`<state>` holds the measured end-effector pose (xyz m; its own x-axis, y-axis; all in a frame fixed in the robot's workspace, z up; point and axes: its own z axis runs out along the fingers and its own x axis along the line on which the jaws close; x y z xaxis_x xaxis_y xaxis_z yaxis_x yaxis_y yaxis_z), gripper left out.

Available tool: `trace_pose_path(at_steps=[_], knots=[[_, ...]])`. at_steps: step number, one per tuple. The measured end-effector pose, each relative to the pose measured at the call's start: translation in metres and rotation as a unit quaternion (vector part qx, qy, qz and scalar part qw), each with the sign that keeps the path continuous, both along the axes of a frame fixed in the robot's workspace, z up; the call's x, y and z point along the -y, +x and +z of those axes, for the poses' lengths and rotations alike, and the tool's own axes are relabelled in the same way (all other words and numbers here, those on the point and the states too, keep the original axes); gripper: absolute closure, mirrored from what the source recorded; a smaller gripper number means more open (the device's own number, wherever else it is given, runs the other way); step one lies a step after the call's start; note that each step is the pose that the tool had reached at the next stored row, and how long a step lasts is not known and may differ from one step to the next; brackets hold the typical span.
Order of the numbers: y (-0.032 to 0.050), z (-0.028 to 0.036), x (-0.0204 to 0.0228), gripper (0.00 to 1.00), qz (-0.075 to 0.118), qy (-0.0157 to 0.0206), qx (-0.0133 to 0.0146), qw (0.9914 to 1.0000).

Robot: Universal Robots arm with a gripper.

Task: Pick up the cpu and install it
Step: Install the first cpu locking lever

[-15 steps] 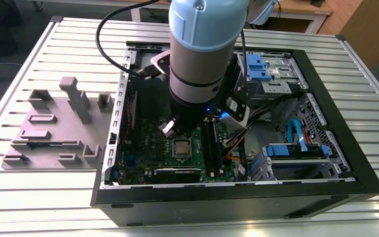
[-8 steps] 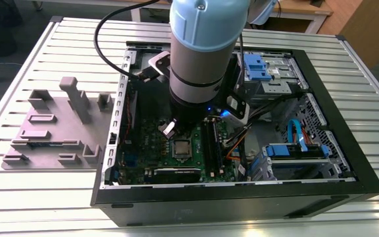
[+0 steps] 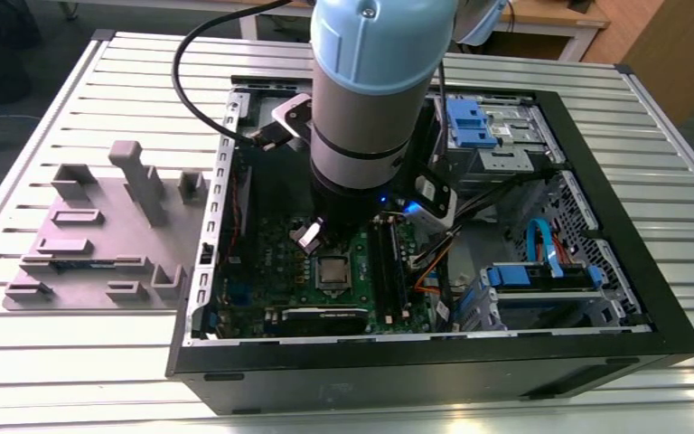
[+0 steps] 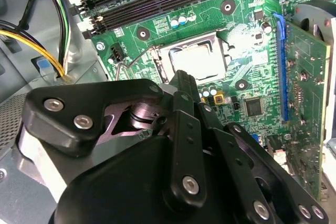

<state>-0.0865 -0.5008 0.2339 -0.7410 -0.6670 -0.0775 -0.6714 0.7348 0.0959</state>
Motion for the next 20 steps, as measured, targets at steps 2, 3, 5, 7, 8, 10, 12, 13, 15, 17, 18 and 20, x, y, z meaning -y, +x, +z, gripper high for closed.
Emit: trace_pose_path(at_steps=[2,3,5,7,8,10,12,13,15,17,18,20], knots=[[0.0000,0.0004,0.0000,0.89,0.000,-0.0001,0.0000,1.00000],[0.0000,0.0009,0.0000,0.89,0.000,-0.0001,0.0000,1.00000],[0.0000,0.0015,-0.0001,0.89,0.000,0.0001,0.0000,1.00000],[0.0000,0.0017,0.0000,0.89,0.000,0.0000,0.0000,1.00000],[0.0000,0.0018,0.0000,0.89,0.000,0.0000,0.0000,1.00000],[0.0000,0.0018,0.0000,0.89,0.000,0.0000,0.0000,1.00000],[0.0000,0.0018,0.0000,0.89,0.000,0.0000,0.0000,1.00000],[0.0000,0.0018,0.0000,0.89,0.000,0.0000,0.0000,1.00000],[0.0000,0.0018,0.0000,0.89,0.000,0.0000,0.0000,1.00000],[0.0000,0.0029,0.0000,0.89,0.000,-0.0003,-0.0001,1.00000],[0.0000,0.0038,-0.0001,0.89,0.000,-0.0001,-0.0001,1.00000],[0.0000,0.0059,-0.0002,0.89,0.000,-0.0001,0.0000,1.00000]])
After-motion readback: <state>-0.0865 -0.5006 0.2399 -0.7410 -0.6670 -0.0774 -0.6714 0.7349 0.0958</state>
